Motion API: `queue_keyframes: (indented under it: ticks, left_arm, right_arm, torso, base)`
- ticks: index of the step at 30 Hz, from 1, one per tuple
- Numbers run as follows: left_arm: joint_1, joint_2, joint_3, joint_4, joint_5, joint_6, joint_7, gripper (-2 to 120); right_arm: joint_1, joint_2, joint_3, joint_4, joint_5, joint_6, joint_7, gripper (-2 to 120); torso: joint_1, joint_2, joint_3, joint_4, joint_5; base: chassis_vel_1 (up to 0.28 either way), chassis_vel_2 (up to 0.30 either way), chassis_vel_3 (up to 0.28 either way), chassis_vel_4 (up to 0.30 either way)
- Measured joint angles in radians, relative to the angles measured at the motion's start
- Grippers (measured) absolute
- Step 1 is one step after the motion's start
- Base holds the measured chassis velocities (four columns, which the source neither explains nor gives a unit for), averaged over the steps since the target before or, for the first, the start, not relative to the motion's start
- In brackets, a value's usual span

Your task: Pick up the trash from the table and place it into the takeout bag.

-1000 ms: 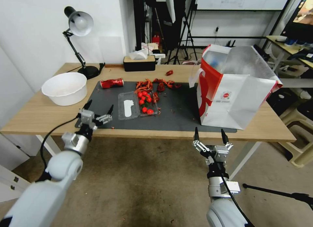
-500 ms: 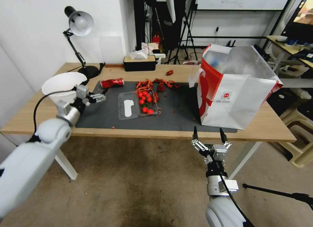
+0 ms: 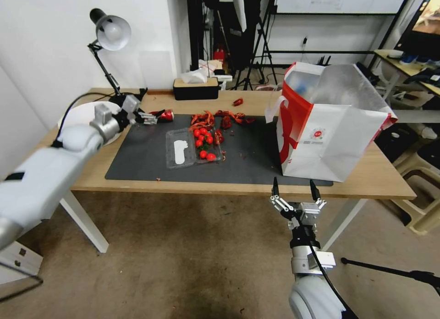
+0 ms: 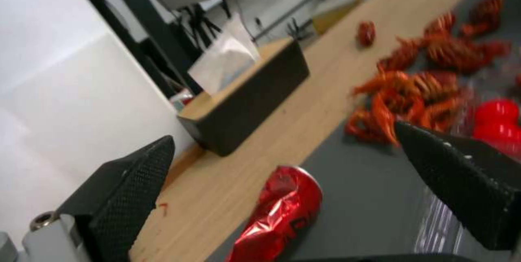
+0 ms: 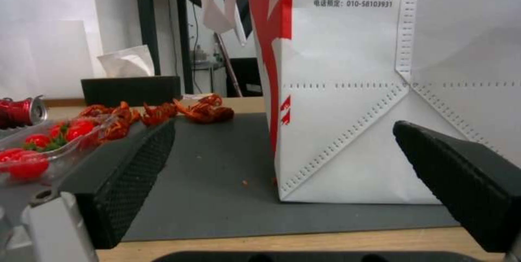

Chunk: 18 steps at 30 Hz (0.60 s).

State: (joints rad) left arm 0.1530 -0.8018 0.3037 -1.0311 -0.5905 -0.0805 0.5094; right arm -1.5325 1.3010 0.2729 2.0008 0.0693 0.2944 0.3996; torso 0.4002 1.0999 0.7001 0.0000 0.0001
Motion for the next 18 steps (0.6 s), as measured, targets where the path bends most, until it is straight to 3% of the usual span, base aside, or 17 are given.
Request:
queue_keyframes:
  ticks: [6, 18]
  left_arm:
    - [-0.104, -0.066, 0.081, 0.176, 0.085, -0.006, 0.141, 100]
    - [-0.236, -0.179, 0.142, 0.418, 0.197, -0.022, 0.244, 100]
  right_arm:
    - [0.002, 0.002, 0.005, -0.003, 0.002, 0.000, 0.001, 100]
    - [0.005, 0.006, 0.011, -0.009, 0.004, 0.000, 0.004, 100]
  torso:
    - [0.000, 0.000, 0.000, 0.0003, 0.0001]
    - [0.000, 0.000, 0.000, 0.0000, 0.0000]
  base:
    - [0.000, 0.000, 0.000, 0.000]
    - [0.000, 0.000, 0.000, 0.000]
